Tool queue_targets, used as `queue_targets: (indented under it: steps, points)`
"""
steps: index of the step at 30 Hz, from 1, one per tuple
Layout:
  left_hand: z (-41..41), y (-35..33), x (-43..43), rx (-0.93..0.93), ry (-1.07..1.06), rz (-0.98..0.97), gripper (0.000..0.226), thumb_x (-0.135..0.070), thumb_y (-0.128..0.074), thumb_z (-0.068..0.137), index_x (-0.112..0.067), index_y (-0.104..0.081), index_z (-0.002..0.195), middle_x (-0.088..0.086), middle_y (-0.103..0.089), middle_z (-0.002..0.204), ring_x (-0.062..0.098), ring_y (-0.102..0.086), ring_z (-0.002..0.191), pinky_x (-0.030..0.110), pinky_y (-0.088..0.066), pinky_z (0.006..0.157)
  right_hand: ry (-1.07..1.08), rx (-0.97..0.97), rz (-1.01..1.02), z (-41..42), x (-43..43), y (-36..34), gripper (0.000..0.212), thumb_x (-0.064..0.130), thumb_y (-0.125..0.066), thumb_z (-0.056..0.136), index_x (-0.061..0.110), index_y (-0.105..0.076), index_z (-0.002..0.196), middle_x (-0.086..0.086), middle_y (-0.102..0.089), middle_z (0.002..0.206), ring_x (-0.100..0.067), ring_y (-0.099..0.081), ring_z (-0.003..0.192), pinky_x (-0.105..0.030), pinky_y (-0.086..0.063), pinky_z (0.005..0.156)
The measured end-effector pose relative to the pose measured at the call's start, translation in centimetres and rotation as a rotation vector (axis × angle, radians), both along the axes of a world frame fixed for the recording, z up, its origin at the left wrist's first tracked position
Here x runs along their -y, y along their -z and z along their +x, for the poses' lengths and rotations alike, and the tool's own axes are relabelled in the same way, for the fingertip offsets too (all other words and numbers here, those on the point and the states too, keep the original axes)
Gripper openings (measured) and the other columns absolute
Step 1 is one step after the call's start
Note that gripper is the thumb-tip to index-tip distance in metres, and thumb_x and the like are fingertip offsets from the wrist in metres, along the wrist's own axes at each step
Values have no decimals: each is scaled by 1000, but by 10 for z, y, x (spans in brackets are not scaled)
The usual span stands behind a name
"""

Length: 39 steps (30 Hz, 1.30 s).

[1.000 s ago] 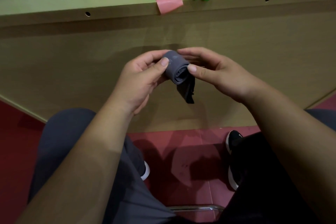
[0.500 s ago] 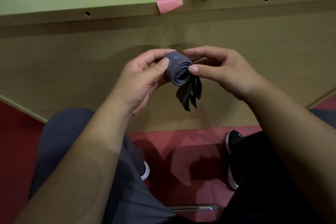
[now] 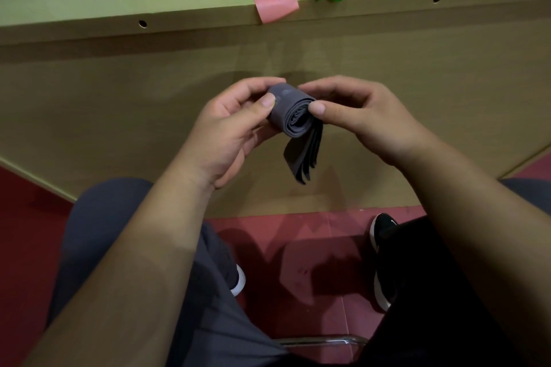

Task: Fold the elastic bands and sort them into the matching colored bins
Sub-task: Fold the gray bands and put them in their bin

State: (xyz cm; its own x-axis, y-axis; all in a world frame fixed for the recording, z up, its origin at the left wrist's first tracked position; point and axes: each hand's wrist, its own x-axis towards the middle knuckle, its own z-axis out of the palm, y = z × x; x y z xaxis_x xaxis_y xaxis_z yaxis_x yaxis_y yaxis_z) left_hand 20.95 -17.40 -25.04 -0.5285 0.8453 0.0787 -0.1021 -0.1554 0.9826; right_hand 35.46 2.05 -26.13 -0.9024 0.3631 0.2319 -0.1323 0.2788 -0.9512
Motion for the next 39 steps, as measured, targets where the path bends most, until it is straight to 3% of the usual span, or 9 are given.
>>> queue_targets:
  steps: [3, 10, 15, 20, 23, 25, 30, 35, 39]
  points:
    - [-2, 1, 1, 3, 6, 3, 33, -10, -57, 106, -10, -63, 138, 15, -70, 130, 22, -69, 112, 29, -56, 91, -15, -20, -7, 0, -1, 1, 41, 31, -78, 94, 21, -73, 133, -16, -69, 123, -24, -70, 116, -49, -59, 104]
    - [-5, 5, 2, -45, 37, 6, 36, -5, -58, 106, -4, -58, 142, 26, -62, 141, 40, -63, 131, 41, -56, 102, 12, -18, 35, -1, 2, 4, 25, 19, -70, 103, 16, -74, 127, -10, -76, 118, -22, -71, 109, -49, -61, 96]
    - [-5, 5, 2, -92, 10, 10, 35, -4, -65, 101, -4, -61, 136, 16, -62, 141, 29, -67, 120, 44, -57, 101, 71, 9, 124, -1, 3, 5, 23, 25, -68, 105, 23, -76, 127, -9, -72, 122, -26, -69, 106, -35, -59, 84]
    - [-5, 10, -1, -214, -72, -18, 34, -7, -75, 96, -11, -64, 129, 11, -63, 142, 31, -65, 107, 58, -56, 104, 124, 27, 97, -1, 12, 2, 23, 20, -63, 109, 18, -74, 129, 6, -67, 89, -17, -62, 76, -42, -60, 70]
    - [-6, 12, -2, -270, -133, -30, 38, -14, -82, 89, -18, -66, 124, 7, -65, 138, 27, -63, 101, 57, -55, 100, 128, 65, 20, -1, 20, 0, 28, 21, -59, 111, 22, -72, 135, -2, -73, 93, -26, -70, 76, -47, -63, 72]
    - [-6, 13, -3, -307, -168, -31, 43, -11, -83, 87, -19, -65, 125, 3, -65, 136, 24, -65, 102, 50, -57, 96, 111, 103, -55, 0, 25, -3, 32, 24, -57, 112, 27, -69, 141, -1, -78, 102, -28, -76, 82, -42, -66, 74]
    - [-7, 18, -9, -468, -188, -17, 58, -6, -83, 84, -12, -61, 137, 5, -62, 135, 18, -61, 126, 38, -53, 102, 56, 133, -302, 2, 29, -9, 36, 27, -59, 110, 27, -65, 146, -13, -77, 105, -32, -77, 88, -41, -66, 85]
    - [-7, 22, -12, -435, -177, -72, 71, -13, -88, 78, -21, -59, 142, 6, -54, 148, 15, -65, 119, 25, -55, 94, 69, 118, -205, 1, 24, -5, 48, 11, -74, 99, 25, -64, 145, -23, -70, 102, -24, -73, 86, -35, -64, 87]
    - [-9, 25, -12, -469, -139, -135, 75, -16, -91, 73, -16, -62, 142, 4, -60, 143, 11, -64, 127, 35, -54, 109, 102, 130, -153, 0, 19, -4, 52, 7, -78, 95, 20, -65, 143, -29, -69, 123, -28, -75, 94, -44, -63, 98]
